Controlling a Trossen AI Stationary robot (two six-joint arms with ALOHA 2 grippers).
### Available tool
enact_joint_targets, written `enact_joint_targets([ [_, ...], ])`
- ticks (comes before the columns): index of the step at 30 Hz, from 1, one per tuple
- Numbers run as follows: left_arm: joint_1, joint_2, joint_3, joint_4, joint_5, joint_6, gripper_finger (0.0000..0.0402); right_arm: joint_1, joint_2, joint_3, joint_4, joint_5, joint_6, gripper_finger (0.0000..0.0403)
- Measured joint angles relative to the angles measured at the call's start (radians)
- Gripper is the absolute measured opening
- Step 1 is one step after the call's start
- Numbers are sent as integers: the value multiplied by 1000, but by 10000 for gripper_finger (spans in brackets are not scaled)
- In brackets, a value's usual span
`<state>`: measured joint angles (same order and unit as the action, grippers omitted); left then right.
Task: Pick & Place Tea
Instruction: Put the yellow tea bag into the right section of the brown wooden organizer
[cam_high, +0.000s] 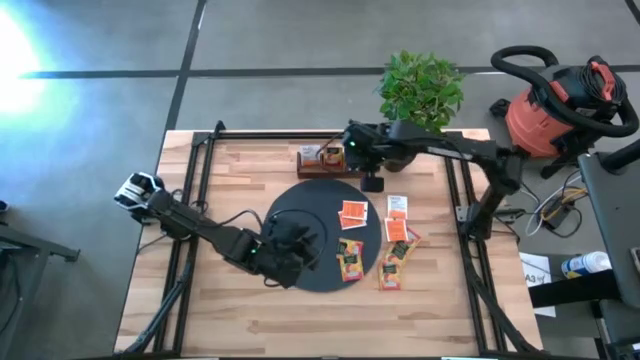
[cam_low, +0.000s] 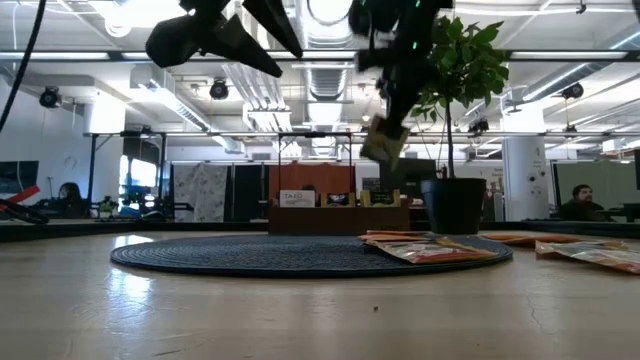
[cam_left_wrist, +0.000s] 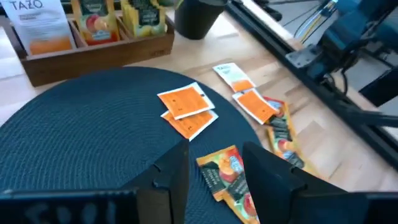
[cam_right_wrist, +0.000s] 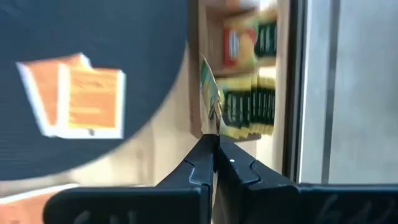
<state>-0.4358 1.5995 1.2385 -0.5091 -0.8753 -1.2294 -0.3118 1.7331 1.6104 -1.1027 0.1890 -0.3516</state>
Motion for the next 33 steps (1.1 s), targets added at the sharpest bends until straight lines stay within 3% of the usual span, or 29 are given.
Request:
enact_joint_targets([
  [8,31,-75,-57,-137,-2,-111,142,-86,155,25,-4,48,-61,8],
  [22,53,-465,-485,114,-2,-138,142,-85,323,132,-38,146,-94,8],
  [33,71,-588,-610,141,-6,-78,142,-86,318,153,-117,225,-132,8],
])
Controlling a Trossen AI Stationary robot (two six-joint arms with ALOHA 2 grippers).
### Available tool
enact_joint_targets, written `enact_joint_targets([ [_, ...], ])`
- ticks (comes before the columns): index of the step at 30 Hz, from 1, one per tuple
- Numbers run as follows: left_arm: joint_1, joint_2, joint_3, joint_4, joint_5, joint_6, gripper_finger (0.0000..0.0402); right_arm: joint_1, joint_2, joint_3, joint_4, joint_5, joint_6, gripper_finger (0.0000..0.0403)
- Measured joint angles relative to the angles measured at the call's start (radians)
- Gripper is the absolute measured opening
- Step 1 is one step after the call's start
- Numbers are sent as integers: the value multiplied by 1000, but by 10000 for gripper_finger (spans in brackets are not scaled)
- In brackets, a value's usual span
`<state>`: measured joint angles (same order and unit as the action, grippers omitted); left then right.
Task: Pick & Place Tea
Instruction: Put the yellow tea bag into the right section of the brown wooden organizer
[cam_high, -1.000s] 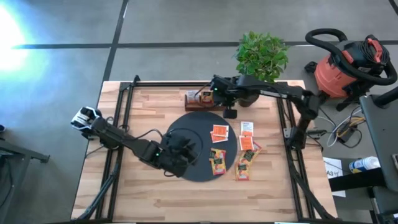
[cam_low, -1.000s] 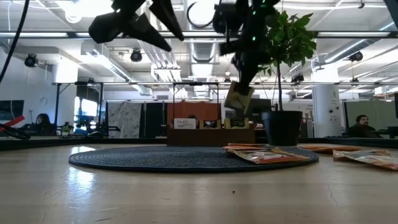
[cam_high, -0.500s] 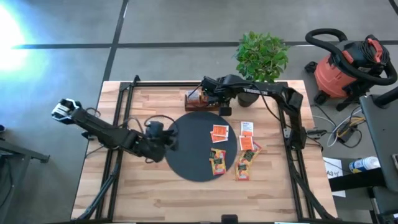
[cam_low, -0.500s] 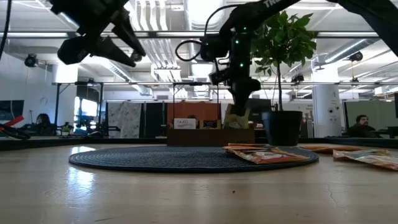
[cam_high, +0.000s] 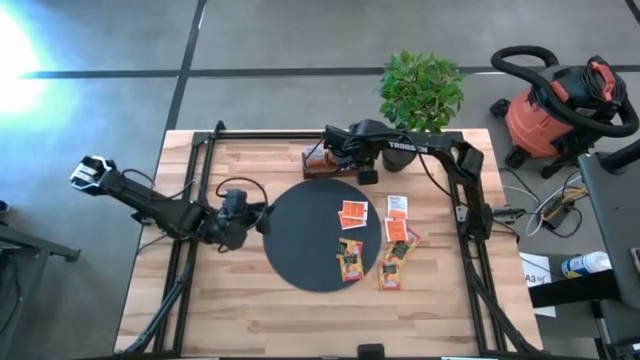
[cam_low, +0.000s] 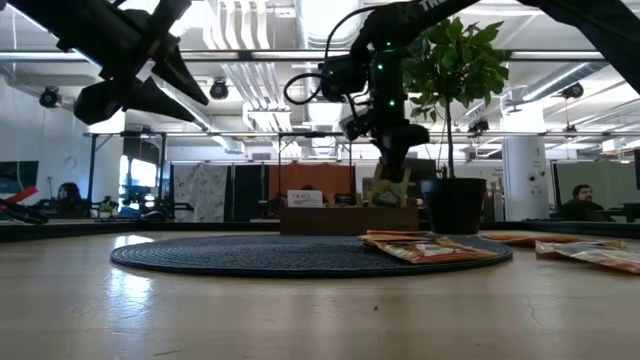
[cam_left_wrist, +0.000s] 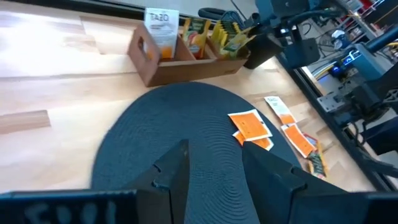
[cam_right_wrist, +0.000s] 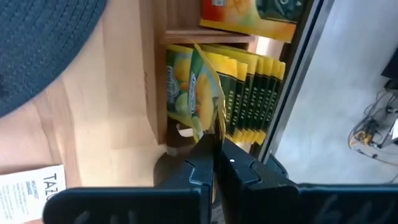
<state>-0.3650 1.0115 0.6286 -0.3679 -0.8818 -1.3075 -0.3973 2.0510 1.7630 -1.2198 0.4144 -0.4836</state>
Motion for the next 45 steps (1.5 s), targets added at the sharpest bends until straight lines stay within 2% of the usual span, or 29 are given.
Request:
enact_joint_targets([
  [5,15,-5,-3,4,1,52,142,6,18,0,0,-4,-39,8],
  [14,15,-5,-3,6,31,56,142,41,59,-2,-13,15,-85,8],
  [17,15,-5,-7,9,31,56,142,56,57,-1,-24,60,-100,8],
  [25,17,-5,-12,21,26,72,142,66,46,3,-47,83,-91,8],
  [32,19,-5,-12,71,22,88,142,64,6,4,-59,87,-97,8],
  [45,41,-5,-12,138,14,131,142,50,6,-5,-46,89,-119,8],
])
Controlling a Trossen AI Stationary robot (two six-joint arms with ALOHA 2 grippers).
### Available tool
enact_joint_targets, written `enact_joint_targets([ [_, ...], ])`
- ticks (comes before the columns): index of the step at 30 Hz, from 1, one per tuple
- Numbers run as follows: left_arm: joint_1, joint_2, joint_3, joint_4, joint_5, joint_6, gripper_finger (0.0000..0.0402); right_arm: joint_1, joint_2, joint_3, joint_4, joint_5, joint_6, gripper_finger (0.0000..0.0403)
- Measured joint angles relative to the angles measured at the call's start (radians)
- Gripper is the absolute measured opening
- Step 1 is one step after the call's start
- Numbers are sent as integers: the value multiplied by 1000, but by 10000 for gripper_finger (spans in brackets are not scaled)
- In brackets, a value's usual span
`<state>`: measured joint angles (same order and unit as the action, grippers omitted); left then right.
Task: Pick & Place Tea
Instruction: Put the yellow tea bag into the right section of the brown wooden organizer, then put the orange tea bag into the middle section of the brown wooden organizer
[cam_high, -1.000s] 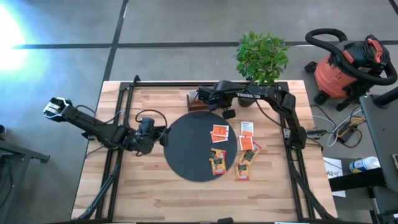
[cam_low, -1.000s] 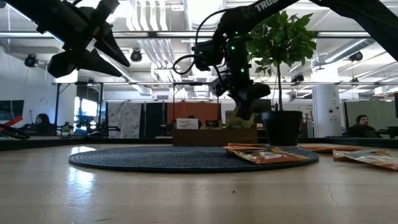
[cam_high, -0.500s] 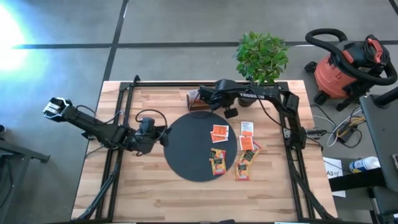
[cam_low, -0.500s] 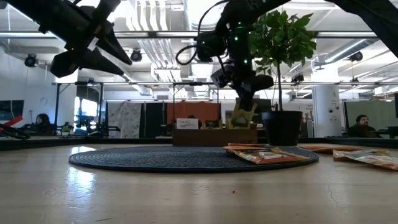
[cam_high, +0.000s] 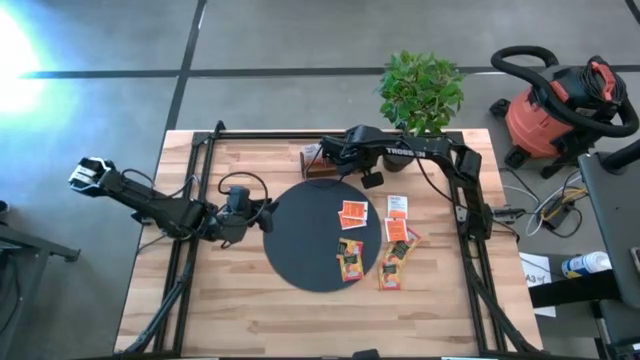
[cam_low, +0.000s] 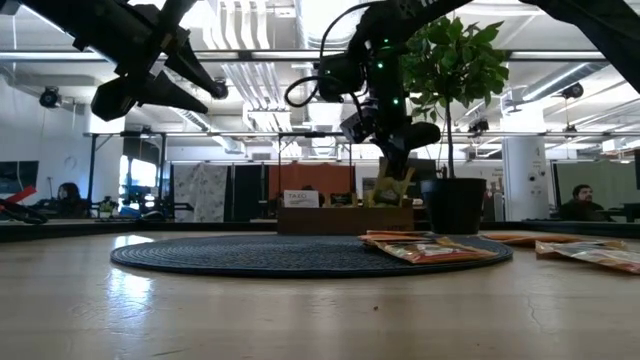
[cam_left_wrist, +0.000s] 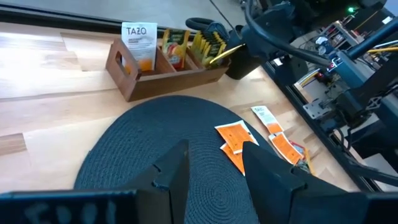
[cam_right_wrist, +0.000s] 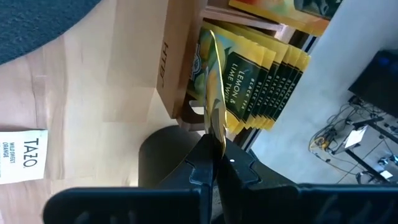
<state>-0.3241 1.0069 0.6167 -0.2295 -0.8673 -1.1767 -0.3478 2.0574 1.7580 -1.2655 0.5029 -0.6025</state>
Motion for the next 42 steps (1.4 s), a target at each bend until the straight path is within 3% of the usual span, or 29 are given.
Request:
enact_joint_targets([
  [23,0,0,0,13,19,77,142,-10,88,0,-1,8,-6,8],
  [33,0,0,0,12,43,86,142,-11,102,0,76,56,23,11],
  [42,0,0,0,12,43,104,142,-11,100,9,98,98,90,90],
])
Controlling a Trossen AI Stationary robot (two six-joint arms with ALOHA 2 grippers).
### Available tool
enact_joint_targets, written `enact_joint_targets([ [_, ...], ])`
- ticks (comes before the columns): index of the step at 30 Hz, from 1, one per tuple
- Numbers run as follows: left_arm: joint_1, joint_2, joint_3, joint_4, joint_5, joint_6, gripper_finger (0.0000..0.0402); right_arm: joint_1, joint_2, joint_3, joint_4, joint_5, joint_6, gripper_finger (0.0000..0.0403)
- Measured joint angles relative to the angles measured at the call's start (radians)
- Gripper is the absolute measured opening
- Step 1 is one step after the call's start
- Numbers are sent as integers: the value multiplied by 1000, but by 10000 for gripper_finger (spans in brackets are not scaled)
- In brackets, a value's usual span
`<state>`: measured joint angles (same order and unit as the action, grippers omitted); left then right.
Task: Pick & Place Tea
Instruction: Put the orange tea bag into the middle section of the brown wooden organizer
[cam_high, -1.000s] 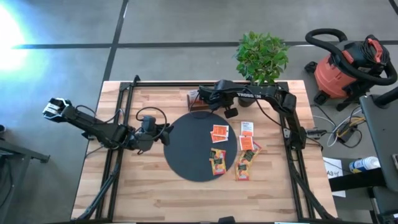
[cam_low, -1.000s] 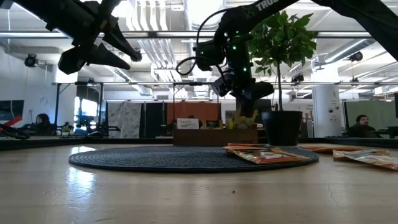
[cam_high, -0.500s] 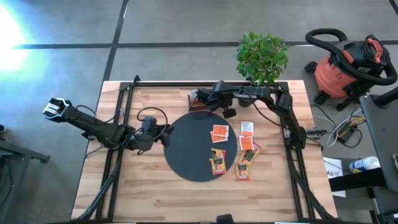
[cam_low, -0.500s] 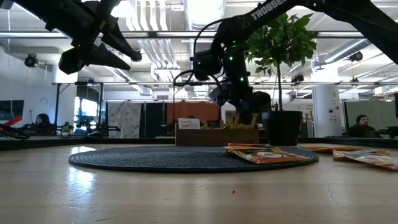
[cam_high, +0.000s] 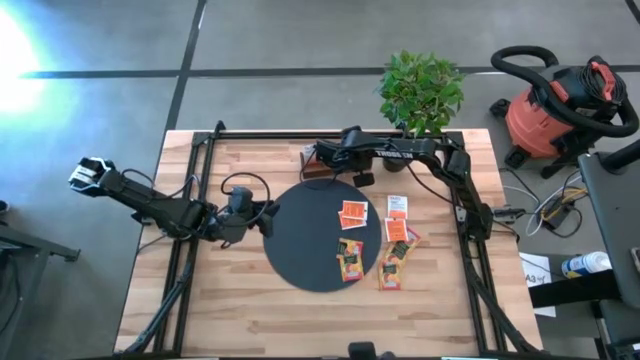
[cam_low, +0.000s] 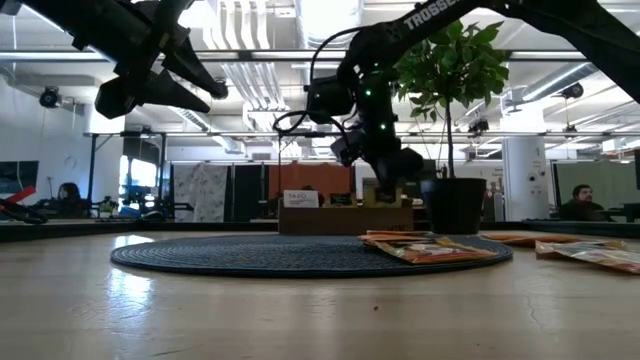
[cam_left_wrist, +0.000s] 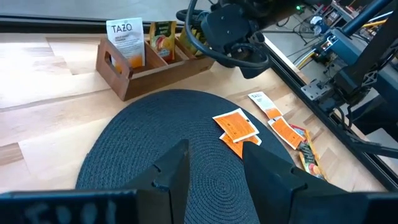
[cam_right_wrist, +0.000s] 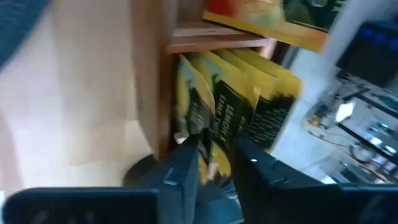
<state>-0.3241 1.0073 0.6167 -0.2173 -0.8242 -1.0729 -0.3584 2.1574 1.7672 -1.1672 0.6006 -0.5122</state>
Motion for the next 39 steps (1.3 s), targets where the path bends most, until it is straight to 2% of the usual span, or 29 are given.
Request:
enact_joint_targets([
  [5,0,0,0,0,0,-1,142,0,-1,0,30,58,-3,137],
  [9,0,0,0,0,0,-2,142,0,-26,0,60,81,12,158],
  [12,0,0,0,0,0,-2,142,0,-66,0,89,84,36,160],
  [18,0,0,0,1,-1,-6,142,-53,-198,0,212,86,191,145],
  [21,0,0,0,0,-1,-20,142,-95,-270,-1,223,7,242,141],
  [23,0,0,0,1,-2,-26,142,-117,-316,-2,206,-100,287,141],
  [27,0,0,0,1,-3,-27,142,-134,-382,-5,63,-342,379,139],
  [30,0,0,0,1,-3,-27,142,-103,-394,-29,-87,-495,404,134],
  [33,2,0,0,1,-3,-27,142,-32,-412,-82,-130,-551,414,127],
  [39,2,1,0,24,-4,-27,142,128,-428,-176,-91,-605,241,114],
])
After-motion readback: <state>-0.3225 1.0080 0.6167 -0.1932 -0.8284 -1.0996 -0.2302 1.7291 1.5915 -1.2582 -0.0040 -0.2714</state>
